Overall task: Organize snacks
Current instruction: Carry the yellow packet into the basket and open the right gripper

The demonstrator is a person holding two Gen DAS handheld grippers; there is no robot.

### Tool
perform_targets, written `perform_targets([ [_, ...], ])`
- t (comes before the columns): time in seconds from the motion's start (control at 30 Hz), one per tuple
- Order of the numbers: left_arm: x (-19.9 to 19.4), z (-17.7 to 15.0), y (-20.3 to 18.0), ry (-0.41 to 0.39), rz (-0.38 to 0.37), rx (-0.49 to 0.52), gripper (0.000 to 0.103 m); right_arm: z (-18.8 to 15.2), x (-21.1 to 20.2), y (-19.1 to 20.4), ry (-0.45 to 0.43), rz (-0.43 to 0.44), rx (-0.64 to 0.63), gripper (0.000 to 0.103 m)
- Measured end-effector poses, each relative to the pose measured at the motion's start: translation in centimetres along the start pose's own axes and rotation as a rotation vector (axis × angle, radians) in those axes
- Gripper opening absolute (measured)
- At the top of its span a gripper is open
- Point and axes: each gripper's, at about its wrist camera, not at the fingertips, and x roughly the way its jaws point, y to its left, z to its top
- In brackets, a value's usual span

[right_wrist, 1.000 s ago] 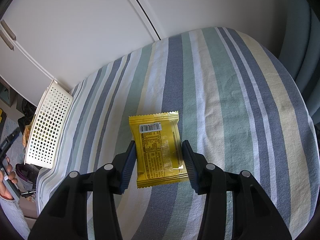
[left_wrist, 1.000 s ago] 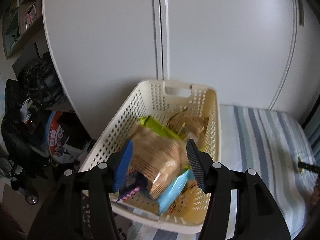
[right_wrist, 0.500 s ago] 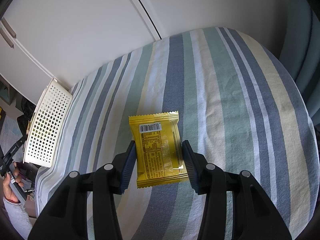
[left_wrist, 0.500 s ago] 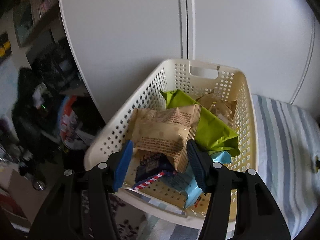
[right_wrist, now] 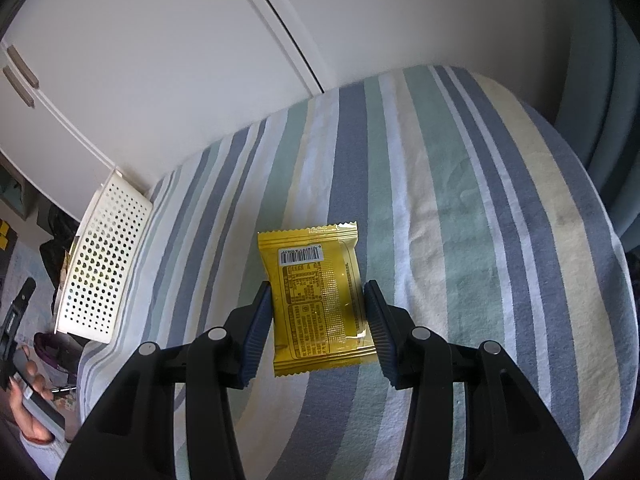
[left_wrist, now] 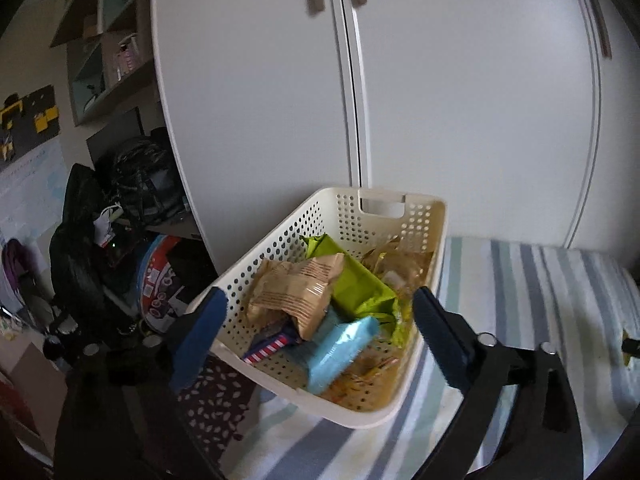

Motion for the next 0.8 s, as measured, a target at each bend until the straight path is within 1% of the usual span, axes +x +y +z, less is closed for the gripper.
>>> perform_targets([
  [0.1, -0.3, -0.9, -0.1, -0.005, -0.001, -0.04, 0.097, -0.1, -0.6, 0.6, -0.027, -0.011, -0.015, 0.047],
  [0.17, -0.1, -1.4, 0.2, -0.006, 0.004, -0.058, 0.098, -0.2, -0.9, 1.4, -0.035, -0.001, -0.028, 0.047],
  [0.23, 0.2, -1.8, 0.4, 0.0, 0.014, -0.066, 0.097, -0.1, -1.5, 2.7, -0.05, -0.005, -0.056, 0.047],
  [0.33, 0.4, -2.2, 1.0, 0.011, 0.01, -0.086, 0.097, 0.4, -2.5, 5.2, -0.078, 0.003, -0.1, 0.047],
  [0.47, 0.3, -2.7, 1.2, 0.006, 0.021, -0.086, 0.097, 1.3, -3.4, 9.6, -0.107, 0.033, -0.163, 0.047],
  [0.5, 0.3, -2.7, 1.2, 0.005, 0.02, -0.083, 0.097, 1.6, -3.6, 11.2, -0.113, 0.045, -0.19, 0.047],
  [0.57, 0.1, -2.8, 1.2, 0.006, 0.001, -0.086, 0.097, 1.9, -3.6, 13.6, -0.116, 0.069, -0.22, 0.047],
  [0.67, 0.0, -2.9, 1.5, 0.006, -0.024, -0.112, 0.097, 2.4, -2.9, 17.8, -0.106, 0.117, -0.272, 0.047],
  [0.8, -0.1, -3.0, 1.6, 0.008, -0.036, -0.124, 0.097, 2.5, -1.6, 22.9, -0.089, 0.155, -0.34, 0.047],
])
